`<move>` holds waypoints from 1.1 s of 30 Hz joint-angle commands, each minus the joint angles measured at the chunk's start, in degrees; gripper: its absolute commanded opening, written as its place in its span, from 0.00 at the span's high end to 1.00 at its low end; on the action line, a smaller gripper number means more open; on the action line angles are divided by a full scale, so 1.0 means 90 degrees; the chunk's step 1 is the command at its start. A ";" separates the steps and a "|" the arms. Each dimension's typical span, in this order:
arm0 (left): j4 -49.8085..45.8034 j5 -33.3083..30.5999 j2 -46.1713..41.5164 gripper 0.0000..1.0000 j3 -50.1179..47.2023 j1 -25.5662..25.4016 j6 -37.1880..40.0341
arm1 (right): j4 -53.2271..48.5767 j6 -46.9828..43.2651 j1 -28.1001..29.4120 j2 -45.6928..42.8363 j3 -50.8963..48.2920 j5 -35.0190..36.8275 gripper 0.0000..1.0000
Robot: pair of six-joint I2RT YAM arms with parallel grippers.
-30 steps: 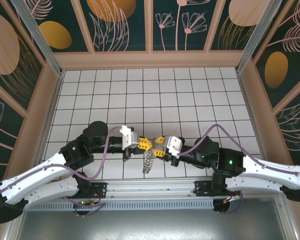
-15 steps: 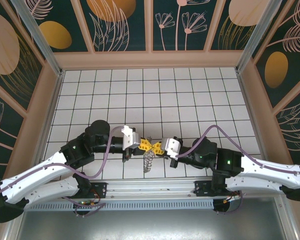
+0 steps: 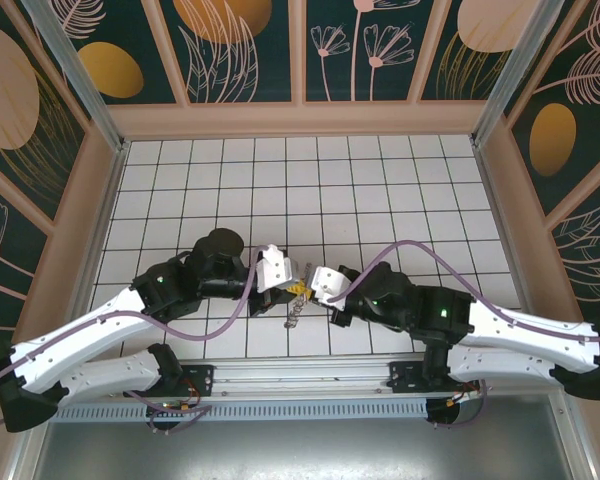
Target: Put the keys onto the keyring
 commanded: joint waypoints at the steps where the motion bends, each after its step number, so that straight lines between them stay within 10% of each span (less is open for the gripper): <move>1: -0.0110 -0.0070 0.0117 0.99 0.0153 -0.0047 0.0139 | 0.0052 -0.0182 -0.0073 0.0090 0.0455 -0.0037 1.00; 22: 0.2364 0.1022 -0.1000 1.00 -0.0944 -0.0044 -0.0853 | 0.1172 0.0126 -0.0096 -0.0558 -0.0398 -0.0939 0.83; 33: 0.2813 0.1155 -0.1112 1.00 -0.1164 -0.0042 -0.1007 | 0.1256 0.0073 -0.0088 -0.0699 -0.0444 -0.1001 1.00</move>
